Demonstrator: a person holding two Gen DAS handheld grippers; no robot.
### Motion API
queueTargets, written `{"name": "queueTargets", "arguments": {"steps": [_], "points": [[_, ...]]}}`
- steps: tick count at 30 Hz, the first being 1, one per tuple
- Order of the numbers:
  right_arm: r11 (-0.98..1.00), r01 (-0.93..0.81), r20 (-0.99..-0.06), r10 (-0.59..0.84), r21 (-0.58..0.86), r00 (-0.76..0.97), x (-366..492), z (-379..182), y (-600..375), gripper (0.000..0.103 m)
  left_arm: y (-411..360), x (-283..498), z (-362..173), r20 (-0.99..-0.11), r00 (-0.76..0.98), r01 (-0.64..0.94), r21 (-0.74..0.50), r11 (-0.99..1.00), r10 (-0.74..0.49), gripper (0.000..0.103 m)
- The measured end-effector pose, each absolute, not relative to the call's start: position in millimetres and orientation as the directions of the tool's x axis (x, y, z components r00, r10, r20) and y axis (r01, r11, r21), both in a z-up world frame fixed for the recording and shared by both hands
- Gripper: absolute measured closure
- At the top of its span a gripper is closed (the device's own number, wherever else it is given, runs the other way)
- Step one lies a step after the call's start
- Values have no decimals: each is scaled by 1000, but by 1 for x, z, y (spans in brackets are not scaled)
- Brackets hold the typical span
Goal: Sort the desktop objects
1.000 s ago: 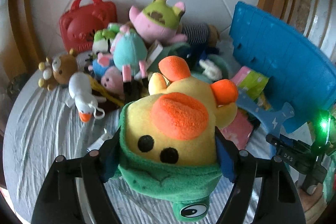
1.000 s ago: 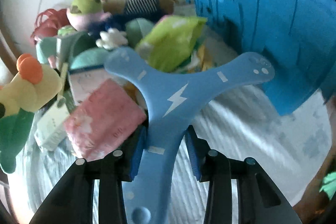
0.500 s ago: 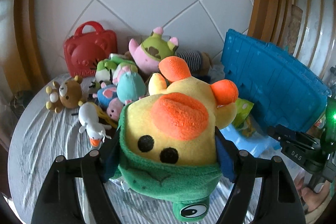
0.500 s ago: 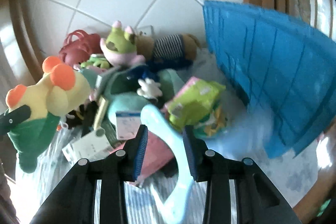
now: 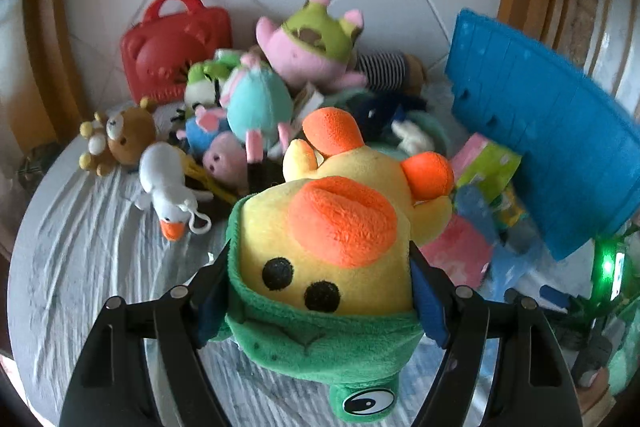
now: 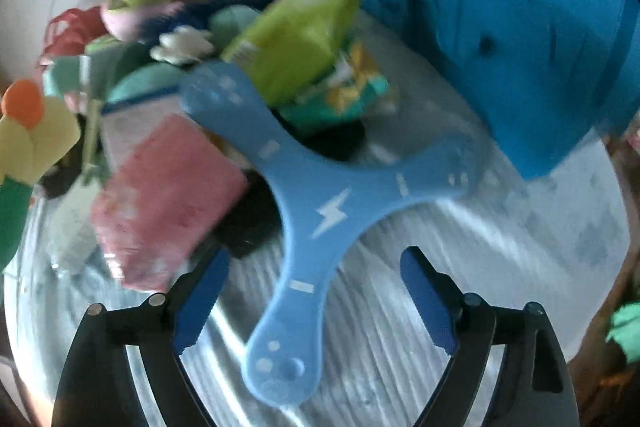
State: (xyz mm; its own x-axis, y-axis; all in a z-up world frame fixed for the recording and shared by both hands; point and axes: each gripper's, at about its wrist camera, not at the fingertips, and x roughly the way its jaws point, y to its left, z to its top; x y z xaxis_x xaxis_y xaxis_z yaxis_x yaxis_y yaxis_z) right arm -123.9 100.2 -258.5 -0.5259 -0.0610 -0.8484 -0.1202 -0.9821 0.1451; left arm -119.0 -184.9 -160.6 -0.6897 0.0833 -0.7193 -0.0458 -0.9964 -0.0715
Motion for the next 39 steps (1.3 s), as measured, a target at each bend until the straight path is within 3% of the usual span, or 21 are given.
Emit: {"name": "queueTargets", "arguments": {"steps": [5,10,13,20,25,27,29,33,39], "points": [[-949,-178,-799,-109,261,-591,-110,-256,100,15,-199,-145,-196,-769,-630,-78,-78,-994,110,26],[-910,-178,-781,-205,373,-590,-118,-221,61,14,-215,-155,-183,-774,-620,-116,-69,-991,127,26],[-909,-196,-792,-197,368,-578,-135,-214,29,3,-227,-160,-172,-771,-621,-133,-75,-988,142,26],[-912,-299,-855,-98,282,-509,-170,-252,-17,2,-229,-175,-195,-785,-595,-198,-69,-978,176,25],[-941,-262,-862,-56,214,-505,-167,-262,-26,6,-221,-180,-209,-793,-584,-236,-40,-971,174,11],[-953,-244,-868,-37,180,-495,-165,-260,-27,7,-215,-183,-214,-811,-560,-267,-17,-964,169,0],[-948,-249,-869,-53,198,-492,-165,-264,-24,7,-211,-182,-218,-810,-566,-267,7,-964,151,0],[-962,-210,-864,-45,172,-502,-166,-261,-30,10,-221,-180,-209,-794,-579,-252,-40,-967,183,21],[-980,-140,-824,-40,144,-565,-145,-221,-40,15,-226,-166,-166,-742,-627,-263,-85,-961,237,23]]}}
